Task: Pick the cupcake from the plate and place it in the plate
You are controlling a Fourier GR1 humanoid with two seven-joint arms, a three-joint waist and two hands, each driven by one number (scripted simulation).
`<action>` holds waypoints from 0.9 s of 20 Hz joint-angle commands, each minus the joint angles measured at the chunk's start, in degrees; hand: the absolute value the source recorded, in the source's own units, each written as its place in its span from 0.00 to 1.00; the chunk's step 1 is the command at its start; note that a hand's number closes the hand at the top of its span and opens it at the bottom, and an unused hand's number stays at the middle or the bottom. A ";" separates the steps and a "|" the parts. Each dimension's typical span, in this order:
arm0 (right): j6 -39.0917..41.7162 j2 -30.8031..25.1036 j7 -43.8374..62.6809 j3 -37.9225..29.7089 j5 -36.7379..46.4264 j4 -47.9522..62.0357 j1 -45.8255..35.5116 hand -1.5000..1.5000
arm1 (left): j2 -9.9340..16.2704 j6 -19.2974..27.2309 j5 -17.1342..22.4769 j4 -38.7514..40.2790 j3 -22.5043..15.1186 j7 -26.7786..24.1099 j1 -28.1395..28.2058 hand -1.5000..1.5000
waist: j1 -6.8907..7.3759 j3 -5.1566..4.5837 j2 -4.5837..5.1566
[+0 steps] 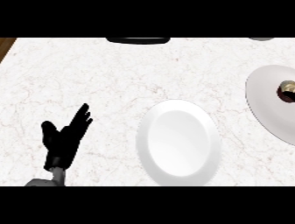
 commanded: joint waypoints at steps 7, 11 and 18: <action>23.32 -7.75 -5.53 -5.89 -5.79 6.82 5.08 0.00 | -1.42 -0.04 -0.21 3.98 0.50 -1.09 -0.34 0.50 | -1.89 -0.31 -0.18; 31.60 -10.55 -7.54 -5.44 -5.57 6.99 8.49 0.00 | -0.67 0.41 -0.46 -0.97 -0.02 2.05 2.80 0.50 | -1.90 -0.38 -0.63; 34.34 -10.95 -16.59 -2.43 -1.60 7.74 15.69 0.00 | -0.16 -1.36 0.23 2.12 2.08 -0.22 1.74 0.50 | -1.84 -0.35 -0.52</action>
